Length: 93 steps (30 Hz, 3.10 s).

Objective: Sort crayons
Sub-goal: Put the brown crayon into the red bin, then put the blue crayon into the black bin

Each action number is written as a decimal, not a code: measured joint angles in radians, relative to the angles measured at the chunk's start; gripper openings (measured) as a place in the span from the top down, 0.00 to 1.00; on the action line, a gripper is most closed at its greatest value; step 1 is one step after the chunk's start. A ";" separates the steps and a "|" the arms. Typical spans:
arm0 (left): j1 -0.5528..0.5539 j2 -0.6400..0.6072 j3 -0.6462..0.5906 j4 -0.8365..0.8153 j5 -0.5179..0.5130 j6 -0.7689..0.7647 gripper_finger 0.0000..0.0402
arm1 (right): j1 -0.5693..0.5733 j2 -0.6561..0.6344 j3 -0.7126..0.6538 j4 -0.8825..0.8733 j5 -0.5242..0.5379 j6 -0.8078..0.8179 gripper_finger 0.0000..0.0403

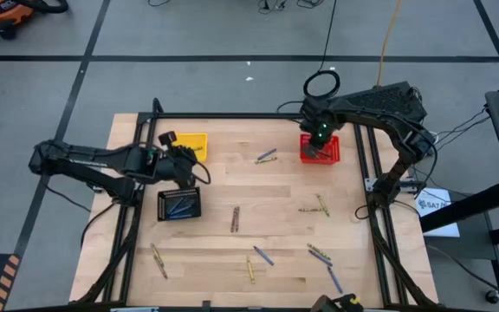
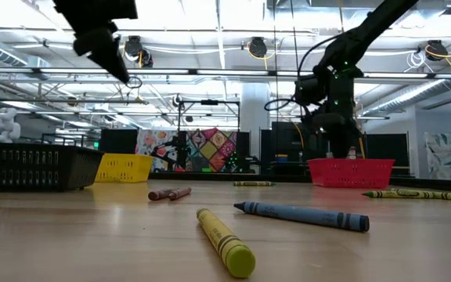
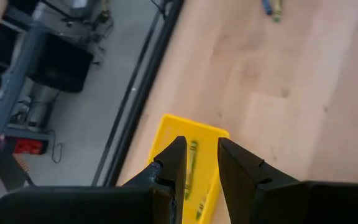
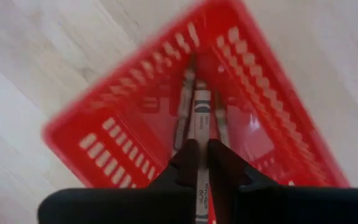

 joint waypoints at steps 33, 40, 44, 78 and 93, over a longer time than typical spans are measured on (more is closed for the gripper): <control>0.102 0.000 0.000 0.017 0.037 0.025 0.79 | 0.088 0.001 0.045 0.005 0.175 0.028 0.81; 0.102 0.000 0.000 0.025 0.036 0.024 0.79 | 0.135 0.001 0.126 0.022 0.175 0.160 0.81; 0.103 0.000 0.000 0.026 0.035 0.065 0.79 | 0.169 0.001 0.131 0.044 0.173 0.168 0.81; 0.103 0.000 0.000 0.099 0.062 0.068 0.79 | 0.222 0.000 0.132 -0.005 -0.064 -0.112 0.81; 0.102 0.000 0.000 0.099 0.062 0.067 0.79 | 0.338 0.000 0.132 -0.083 -0.259 -0.066 0.81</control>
